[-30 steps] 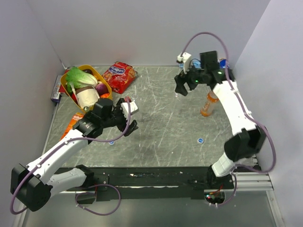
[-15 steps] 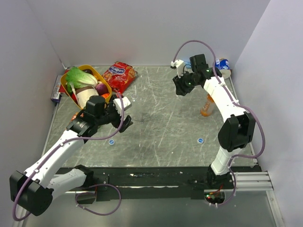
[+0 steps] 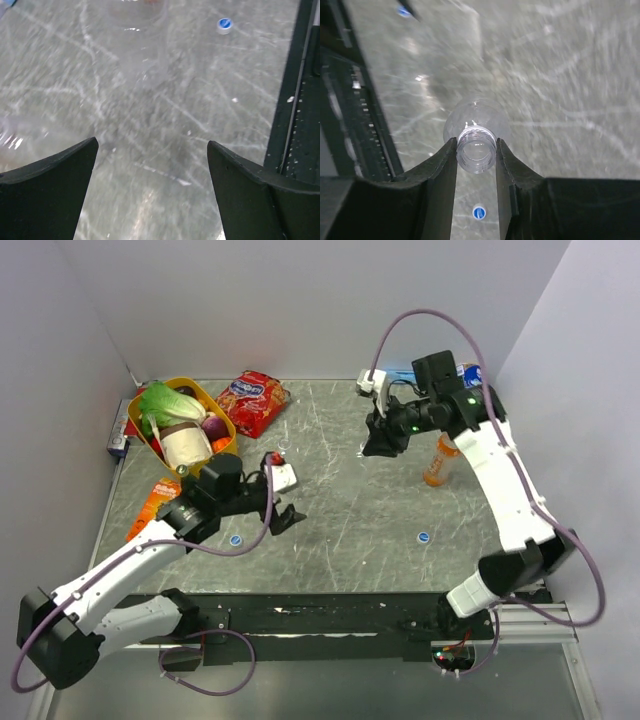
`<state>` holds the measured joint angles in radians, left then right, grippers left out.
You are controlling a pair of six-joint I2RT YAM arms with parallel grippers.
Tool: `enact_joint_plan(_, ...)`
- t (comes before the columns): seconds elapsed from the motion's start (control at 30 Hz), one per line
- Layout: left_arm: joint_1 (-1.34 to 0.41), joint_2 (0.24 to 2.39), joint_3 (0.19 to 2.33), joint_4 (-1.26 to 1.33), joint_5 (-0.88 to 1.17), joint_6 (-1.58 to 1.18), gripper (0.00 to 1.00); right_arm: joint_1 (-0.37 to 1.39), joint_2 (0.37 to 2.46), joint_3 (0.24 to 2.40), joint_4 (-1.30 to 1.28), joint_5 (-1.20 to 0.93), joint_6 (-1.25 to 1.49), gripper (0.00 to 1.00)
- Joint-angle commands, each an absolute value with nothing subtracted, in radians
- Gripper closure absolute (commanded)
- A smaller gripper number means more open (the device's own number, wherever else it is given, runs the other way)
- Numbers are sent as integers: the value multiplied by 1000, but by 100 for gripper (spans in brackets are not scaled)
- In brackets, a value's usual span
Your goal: Screw on the bottle caps
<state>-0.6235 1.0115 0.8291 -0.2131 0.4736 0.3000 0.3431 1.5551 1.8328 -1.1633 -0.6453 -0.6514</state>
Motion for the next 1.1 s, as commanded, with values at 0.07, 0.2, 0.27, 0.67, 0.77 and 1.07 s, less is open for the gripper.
enact_joint_plan(0.07, -699, 1092, 819, -9, 443, 278, 4, 425, 1465, 1940, -1296, -799, -715, 92)
enact_joint_plan(0.2, -703, 1143, 841, 55, 476, 267, 4, 454, 1463, 1957, -1252, -818, -645, 93)
enact_joint_plan(0.27, -712, 1172, 847, 78, 471, 268, 4, 463, 1476, 1974, -1244, -834, -631, 93)
enact_joint_plan(0.67, -712, 1219, 862, 150, 644, 187, 3, 476, 1508, 1980, -1138, -842, -552, 93)
enact_joint_plan(0.77, -706, 1232, 876, 150, 666, 172, 4, 477, 1522, 1979, -1147, -836, -568, 93)
enact_joint_plan(1.07, -704, 1281, 881, 164, 676, 178, 5, 476, 1517, 1983, -1129, -920, -511, 94)
